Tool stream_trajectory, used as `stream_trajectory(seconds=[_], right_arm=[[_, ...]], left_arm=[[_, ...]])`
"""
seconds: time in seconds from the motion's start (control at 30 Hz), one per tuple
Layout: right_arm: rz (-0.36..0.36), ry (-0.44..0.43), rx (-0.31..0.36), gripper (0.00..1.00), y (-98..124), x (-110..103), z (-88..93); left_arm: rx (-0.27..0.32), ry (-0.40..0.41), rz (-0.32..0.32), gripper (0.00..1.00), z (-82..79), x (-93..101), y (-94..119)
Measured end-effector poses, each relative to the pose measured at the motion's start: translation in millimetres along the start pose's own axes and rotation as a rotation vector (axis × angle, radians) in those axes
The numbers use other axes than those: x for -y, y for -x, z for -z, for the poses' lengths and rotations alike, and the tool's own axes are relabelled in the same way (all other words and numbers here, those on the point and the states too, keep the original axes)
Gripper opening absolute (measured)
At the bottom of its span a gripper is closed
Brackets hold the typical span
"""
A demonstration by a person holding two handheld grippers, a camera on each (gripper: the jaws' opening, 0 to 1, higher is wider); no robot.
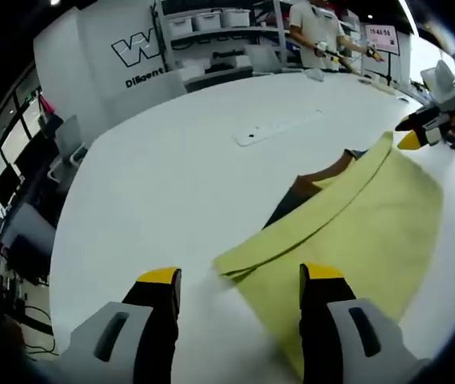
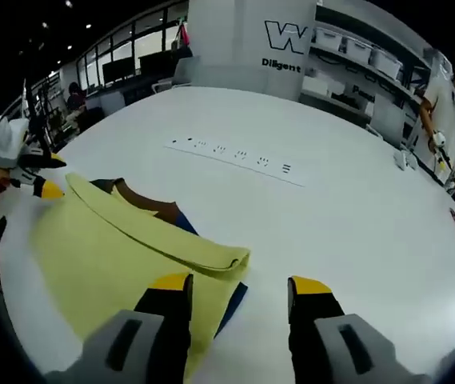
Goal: Fold the garment on the visible template until the final outline fits inside the template.
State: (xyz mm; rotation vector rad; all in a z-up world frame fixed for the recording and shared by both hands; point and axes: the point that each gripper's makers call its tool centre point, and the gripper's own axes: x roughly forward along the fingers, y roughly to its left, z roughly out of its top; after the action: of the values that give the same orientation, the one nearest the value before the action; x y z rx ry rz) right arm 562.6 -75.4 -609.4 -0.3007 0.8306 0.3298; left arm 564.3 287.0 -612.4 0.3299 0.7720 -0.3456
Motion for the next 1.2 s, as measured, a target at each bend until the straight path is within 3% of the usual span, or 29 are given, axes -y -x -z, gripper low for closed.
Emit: stream_trajectory(seconds=[0.17,0.27,0.3,0.37,0.5,0.6,0.77,0.87,1.03,1.2], right_arm=[[0.034,0.066,-0.01,0.44,-13.7,1.2,3.4],[0.028,0.052,-0.007,0.44,-22.6,1.7,1.4],[0.025,0.048,-0.008,0.44,-24.8,1.5,0.9],[0.024,0.037,-0.006,0.44,-29.7,3.9,-1.2],[0.053,-0.016,0.023,0.43,-36.8,12.9,-11.3],[0.04,-0.06,0.034,0.44,-40.9,13.7,-14.7],[0.036,-0.185,0.068,0.45,-46.5,18.3,-22.3],[0.053,-0.269,0.088,0.44,-47.0,22.9,-26.5],[0.059,-0.289,0.102,0.45,-37.3,22.4,-27.4],[0.039,-0.3,0.101,0.45,-27.6,15.1,-24.6]], left_arm=[[0.021,-0.003,-0.013,0.63,-0.1,-2.8,-10.3],[0.007,-0.02,-0.035,0.63,2.5,-7.7,-20.0],[0.041,0.021,-0.023,0.63,-4.3,-6.9,-22.3],[0.027,0.017,-0.032,0.62,-4.8,-11.0,-25.8],[0.077,0.033,-0.047,0.62,-17.6,-15.9,-34.9],[0.077,0.061,-0.052,0.62,-18.7,-17.5,-39.6],[0.094,0.267,-0.069,0.63,-16.3,-22.5,-44.1],[0.122,0.336,-0.091,0.64,-19.7,-28.8,-40.9],[0.136,0.317,-0.085,0.61,-25.0,-29.8,-34.4],[0.119,0.338,-0.07,0.6,-20.4,-25.2,-26.7]])
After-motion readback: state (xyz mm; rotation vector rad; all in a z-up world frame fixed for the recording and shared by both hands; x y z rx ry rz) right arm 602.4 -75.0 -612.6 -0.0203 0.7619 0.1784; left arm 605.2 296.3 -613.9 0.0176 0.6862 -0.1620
